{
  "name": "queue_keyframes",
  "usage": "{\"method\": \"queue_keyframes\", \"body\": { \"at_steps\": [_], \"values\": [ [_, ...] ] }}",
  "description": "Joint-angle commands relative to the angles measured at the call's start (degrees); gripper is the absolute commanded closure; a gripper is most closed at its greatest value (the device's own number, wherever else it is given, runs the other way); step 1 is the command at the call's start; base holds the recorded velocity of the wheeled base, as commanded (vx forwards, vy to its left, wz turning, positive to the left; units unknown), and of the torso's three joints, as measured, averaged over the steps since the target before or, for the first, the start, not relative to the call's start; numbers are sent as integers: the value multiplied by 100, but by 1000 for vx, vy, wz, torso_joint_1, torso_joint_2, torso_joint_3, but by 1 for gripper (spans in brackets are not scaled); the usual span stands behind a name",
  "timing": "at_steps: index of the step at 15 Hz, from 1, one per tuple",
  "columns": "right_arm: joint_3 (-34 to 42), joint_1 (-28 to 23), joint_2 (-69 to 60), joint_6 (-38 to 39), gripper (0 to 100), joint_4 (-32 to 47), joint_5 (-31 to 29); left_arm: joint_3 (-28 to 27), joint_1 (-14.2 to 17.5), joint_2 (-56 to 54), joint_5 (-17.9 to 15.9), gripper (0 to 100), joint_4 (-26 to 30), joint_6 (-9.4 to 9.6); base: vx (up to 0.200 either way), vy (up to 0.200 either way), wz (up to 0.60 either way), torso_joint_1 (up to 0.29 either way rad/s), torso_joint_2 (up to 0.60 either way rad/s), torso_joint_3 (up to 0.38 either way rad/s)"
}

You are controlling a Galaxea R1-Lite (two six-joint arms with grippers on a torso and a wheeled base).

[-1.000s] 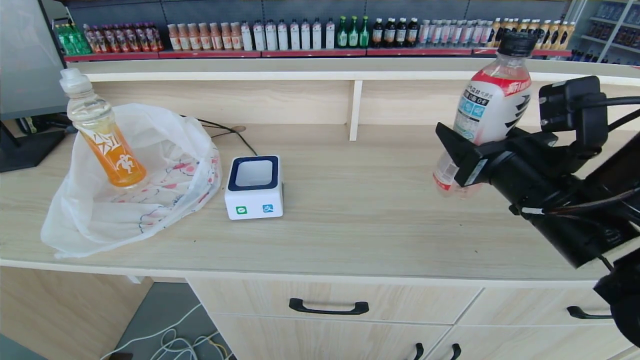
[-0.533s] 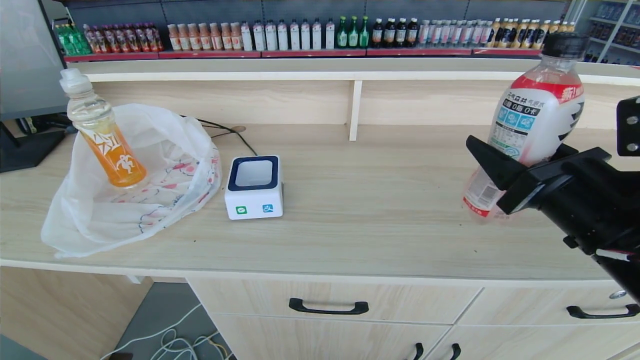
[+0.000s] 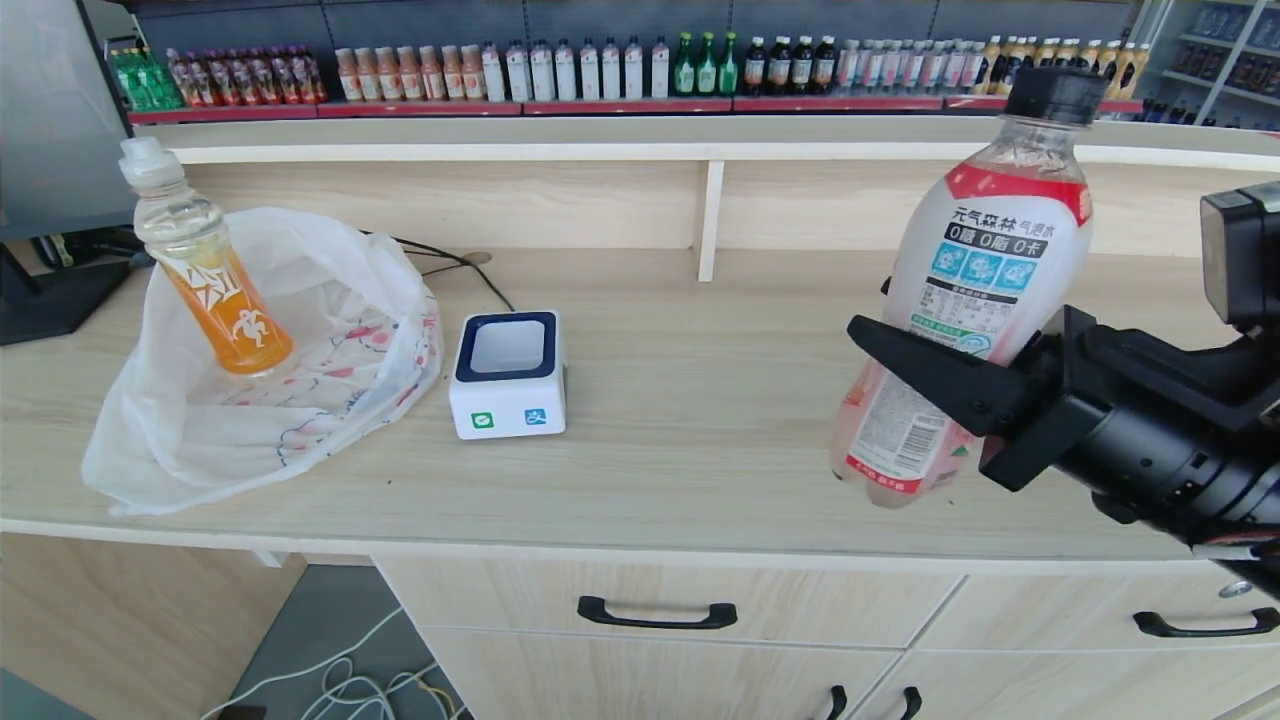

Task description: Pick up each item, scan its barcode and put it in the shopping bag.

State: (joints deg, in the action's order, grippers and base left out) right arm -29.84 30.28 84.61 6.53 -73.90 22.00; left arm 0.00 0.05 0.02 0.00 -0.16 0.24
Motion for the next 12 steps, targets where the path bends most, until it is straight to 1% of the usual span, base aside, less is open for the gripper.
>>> {"method": "queue_keyframes", "body": {
  "at_steps": [1, 4, 7, 10, 12],
  "values": [
    [-30, 4, 64, 296, 100, -28, 340, 0, 4, -2, 0, 0, -2, 2, 0, 0, 0, 0, 0, 0],
    [-118, 4, 73, 858, 100, -28, 1166, 0, 4, -2, 0, 0, -2, 2, 0, 0, 0, 0, 0, 0],
    [-496, 57, 363, 1069, 100, -10, 1720, 0, 4, -2, 0, 0, -2, 2, 0, 0, 0, 0, 0, 0],
    [-760, 215, 591, 1122, 100, -10, 1974, 0, 4, -2, 0, 0, -2, 2, 0, 0, 0, 0, 0, 0],
    [-813, 417, 618, 1333, 100, -2, 1974, 0, 4, -2, 0, 0, -2, 2, 0, 0, 0, 0, 0, 0]
  ]
}}
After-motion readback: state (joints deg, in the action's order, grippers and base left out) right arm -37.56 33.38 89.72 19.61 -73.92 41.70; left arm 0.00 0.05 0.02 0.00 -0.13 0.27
